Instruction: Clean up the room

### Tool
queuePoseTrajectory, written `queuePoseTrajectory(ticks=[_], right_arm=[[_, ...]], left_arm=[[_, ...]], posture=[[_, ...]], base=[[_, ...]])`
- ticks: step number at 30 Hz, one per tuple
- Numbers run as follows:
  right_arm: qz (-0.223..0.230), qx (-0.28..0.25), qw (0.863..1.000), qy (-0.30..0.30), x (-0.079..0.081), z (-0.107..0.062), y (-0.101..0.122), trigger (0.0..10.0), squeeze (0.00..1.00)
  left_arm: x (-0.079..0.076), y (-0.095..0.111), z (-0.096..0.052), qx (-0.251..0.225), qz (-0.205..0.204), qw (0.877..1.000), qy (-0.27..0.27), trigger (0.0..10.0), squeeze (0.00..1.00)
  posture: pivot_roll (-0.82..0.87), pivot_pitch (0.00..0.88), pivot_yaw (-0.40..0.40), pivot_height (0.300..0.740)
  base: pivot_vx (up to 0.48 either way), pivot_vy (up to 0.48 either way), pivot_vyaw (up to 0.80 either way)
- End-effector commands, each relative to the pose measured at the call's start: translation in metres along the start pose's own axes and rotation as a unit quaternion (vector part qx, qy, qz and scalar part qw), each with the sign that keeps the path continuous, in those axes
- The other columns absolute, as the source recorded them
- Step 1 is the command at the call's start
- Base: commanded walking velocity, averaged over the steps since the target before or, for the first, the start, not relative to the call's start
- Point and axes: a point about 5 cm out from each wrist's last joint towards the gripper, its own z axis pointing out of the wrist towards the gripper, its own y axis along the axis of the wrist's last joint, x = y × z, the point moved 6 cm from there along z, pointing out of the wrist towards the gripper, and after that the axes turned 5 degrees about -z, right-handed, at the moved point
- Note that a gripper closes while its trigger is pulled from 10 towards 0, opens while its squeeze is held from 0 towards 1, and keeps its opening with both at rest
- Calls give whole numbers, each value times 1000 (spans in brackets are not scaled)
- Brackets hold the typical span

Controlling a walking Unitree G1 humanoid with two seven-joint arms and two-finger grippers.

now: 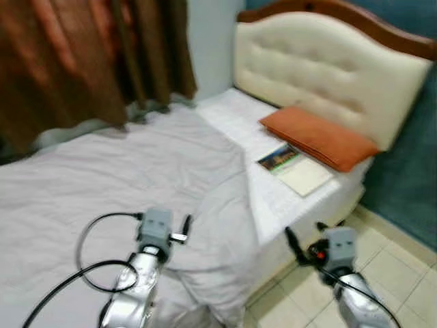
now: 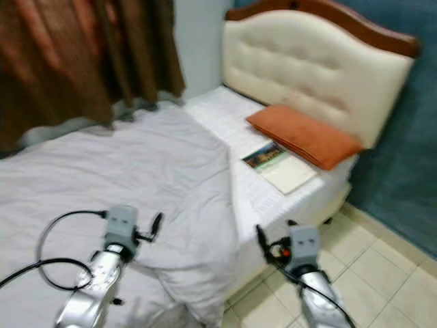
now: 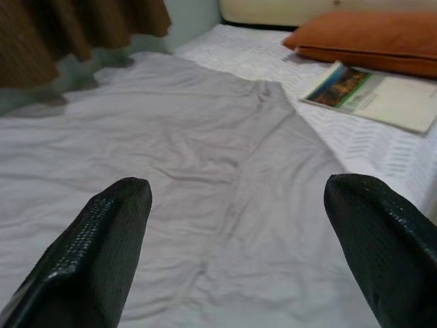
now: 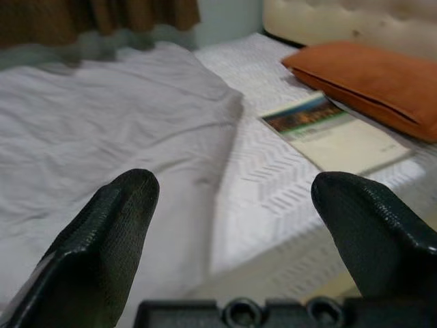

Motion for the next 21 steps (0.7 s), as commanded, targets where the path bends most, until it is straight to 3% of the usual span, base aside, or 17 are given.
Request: queuePoseTrajectory(ticks=[1, 5, 21], right_arm=[[4, -11, 1000, 9, 7, 5, 8, 10000, 0], [3, -10, 1000, 10, 7, 5, 7, 10000, 0], [3, -3, 1000, 13, 10, -1, 4, 10000, 0]], left_arm=[[16, 3, -2, -7, 3, 1000, 20, 10000, 0], [17, 1, -2, -2, 18, 1000, 23, 10000, 0], [12, -4, -4, 8, 12, 1000, 14, 10000, 0]], posture=[[-52, 0, 3, 732], [-54, 0, 3, 732], [-57, 2, 4, 732]], base=[[0, 0, 644], [0, -176, 644], [0, -423, 616]])
